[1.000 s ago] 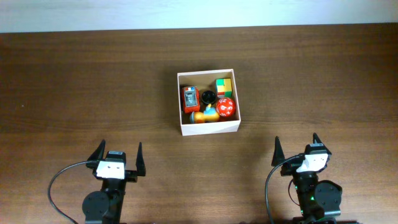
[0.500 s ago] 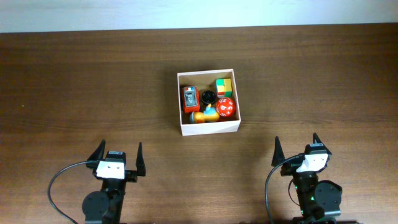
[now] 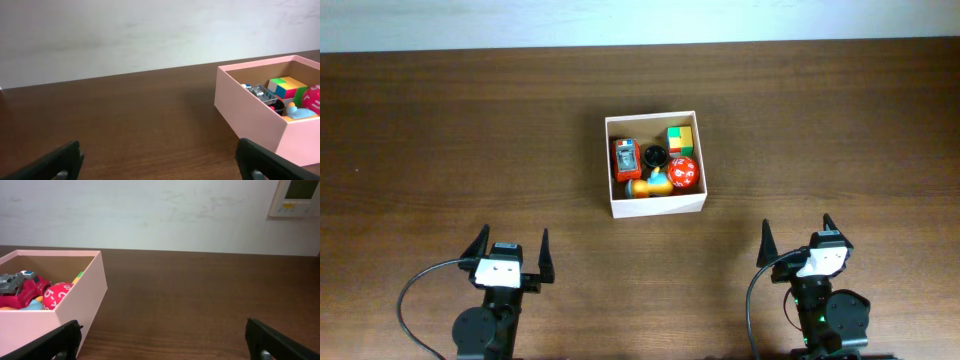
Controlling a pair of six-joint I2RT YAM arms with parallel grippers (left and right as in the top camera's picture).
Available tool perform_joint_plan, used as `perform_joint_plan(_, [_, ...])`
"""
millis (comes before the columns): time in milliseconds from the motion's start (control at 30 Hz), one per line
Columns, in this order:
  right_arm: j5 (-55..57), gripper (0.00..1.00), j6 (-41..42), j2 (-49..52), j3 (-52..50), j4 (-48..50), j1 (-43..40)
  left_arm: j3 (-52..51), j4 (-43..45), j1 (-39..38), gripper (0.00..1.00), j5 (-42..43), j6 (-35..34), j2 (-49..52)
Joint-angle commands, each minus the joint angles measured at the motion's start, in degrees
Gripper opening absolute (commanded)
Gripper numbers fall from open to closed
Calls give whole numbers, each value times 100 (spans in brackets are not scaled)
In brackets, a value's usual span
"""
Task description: Pack container
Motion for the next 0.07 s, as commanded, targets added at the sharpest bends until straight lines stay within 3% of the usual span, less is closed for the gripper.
perform_joint_plan(0, [-50, 99, -31, -68, -26, -37, -37, -39, -2, -11, 99, 0, 111, -55])
perform_joint_plan(33, [-50, 99, -31, -68, -26, -37, -37, -39, -2, -11, 99, 0, 111, -55])
